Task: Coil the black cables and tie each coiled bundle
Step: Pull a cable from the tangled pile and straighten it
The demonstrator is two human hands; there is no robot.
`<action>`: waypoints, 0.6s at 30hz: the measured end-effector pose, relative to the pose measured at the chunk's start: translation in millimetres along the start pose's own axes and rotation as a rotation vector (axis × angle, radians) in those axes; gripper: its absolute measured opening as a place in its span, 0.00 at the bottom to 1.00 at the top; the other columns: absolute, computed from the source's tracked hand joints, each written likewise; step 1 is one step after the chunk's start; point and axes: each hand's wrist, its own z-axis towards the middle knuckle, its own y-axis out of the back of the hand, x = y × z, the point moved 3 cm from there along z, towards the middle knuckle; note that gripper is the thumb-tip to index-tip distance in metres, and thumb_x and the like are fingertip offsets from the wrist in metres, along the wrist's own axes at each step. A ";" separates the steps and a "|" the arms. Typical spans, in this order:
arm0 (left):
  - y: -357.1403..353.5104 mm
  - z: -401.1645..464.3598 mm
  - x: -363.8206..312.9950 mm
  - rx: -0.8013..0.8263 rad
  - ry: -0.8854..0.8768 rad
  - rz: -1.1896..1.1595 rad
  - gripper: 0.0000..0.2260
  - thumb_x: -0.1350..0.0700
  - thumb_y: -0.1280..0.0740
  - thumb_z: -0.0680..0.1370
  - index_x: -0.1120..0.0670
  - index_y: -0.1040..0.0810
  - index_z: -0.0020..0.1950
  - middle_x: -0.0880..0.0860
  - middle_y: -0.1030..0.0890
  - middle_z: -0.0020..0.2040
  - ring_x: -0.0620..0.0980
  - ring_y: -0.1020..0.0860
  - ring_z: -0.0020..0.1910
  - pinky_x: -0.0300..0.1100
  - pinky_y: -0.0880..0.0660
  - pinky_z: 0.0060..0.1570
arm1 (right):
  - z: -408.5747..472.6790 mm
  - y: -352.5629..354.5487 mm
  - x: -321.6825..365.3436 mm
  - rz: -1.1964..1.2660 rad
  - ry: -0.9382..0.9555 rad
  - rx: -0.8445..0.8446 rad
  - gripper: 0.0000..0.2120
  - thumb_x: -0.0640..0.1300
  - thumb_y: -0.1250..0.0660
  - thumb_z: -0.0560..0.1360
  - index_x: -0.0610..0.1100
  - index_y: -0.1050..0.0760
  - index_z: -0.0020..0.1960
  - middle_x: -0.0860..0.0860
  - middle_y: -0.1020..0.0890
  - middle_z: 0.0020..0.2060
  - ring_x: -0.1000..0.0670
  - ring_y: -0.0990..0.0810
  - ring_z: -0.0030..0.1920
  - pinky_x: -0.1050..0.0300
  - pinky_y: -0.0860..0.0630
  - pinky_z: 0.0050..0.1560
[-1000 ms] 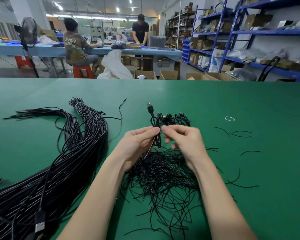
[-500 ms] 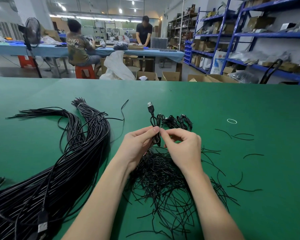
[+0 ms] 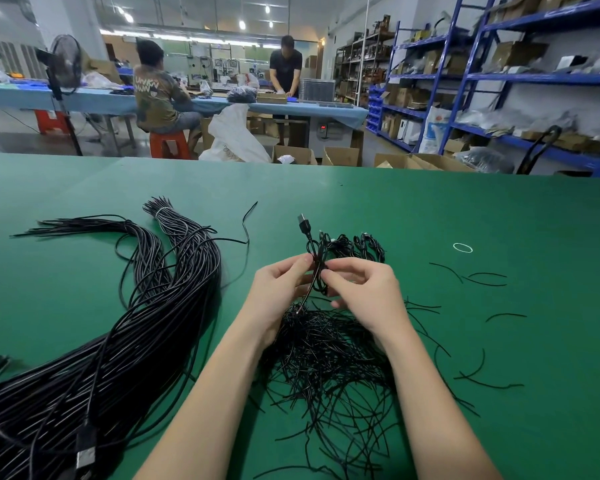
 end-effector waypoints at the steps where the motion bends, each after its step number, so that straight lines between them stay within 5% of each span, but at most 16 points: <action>1: 1.6 0.8 -0.5 -0.020 0.006 -0.012 0.08 0.51 0.31 0.79 0.52 0.16 0.56 0.49 0.14 0.53 0.46 0.18 0.50 0.34 0.23 0.47 | 3.2 0.6 -1.7 0.022 -0.024 -0.007 0.04 0.42 0.23 0.73 0.50 0.15 0.47 0.54 0.12 0.37 0.55 0.14 0.35 0.62 0.19 0.34; 6: 17.3 2.4 1.5 -0.213 0.088 -0.062 0.07 0.55 0.30 0.79 0.55 0.16 0.54 0.52 0.17 0.52 0.49 0.20 0.46 0.38 0.22 0.44 | 59.6 -8.0 6.8 -0.122 -0.071 -0.123 0.03 0.43 0.24 0.73 0.50 0.16 0.44 0.54 0.13 0.34 0.54 0.15 0.31 0.53 0.14 0.42; 9: 21.4 1.9 1.1 -0.209 0.110 -0.091 0.06 0.57 0.30 0.78 0.56 0.16 0.53 0.52 0.17 0.50 0.49 0.20 0.44 0.35 0.23 0.37 | 95.0 -23.5 6.2 -0.289 -0.101 -0.117 0.04 0.44 0.24 0.73 0.48 0.15 0.48 0.50 0.14 0.44 0.52 0.16 0.29 0.55 0.15 0.43; 13: 21.4 2.7 1.9 -0.174 0.125 -0.068 0.06 0.57 0.30 0.78 0.56 0.15 0.52 0.52 0.17 0.50 0.48 0.20 0.43 0.34 0.23 0.35 | 113.5 -31.0 -15.8 -0.557 -0.130 -0.116 0.04 0.45 0.25 0.74 0.48 0.15 0.49 0.47 0.15 0.49 0.43 0.13 0.45 0.50 0.16 0.52; 18: 22.5 2.4 2.8 -0.165 0.141 -0.072 0.05 0.57 0.31 0.79 0.55 0.15 0.51 0.51 0.17 0.49 0.48 0.20 0.41 0.33 0.23 0.33 | 100.2 -28.7 -19.4 -0.576 -0.069 -0.133 0.04 0.45 0.30 0.76 0.49 0.17 0.43 0.47 0.14 0.45 0.42 0.14 0.46 0.54 0.19 0.54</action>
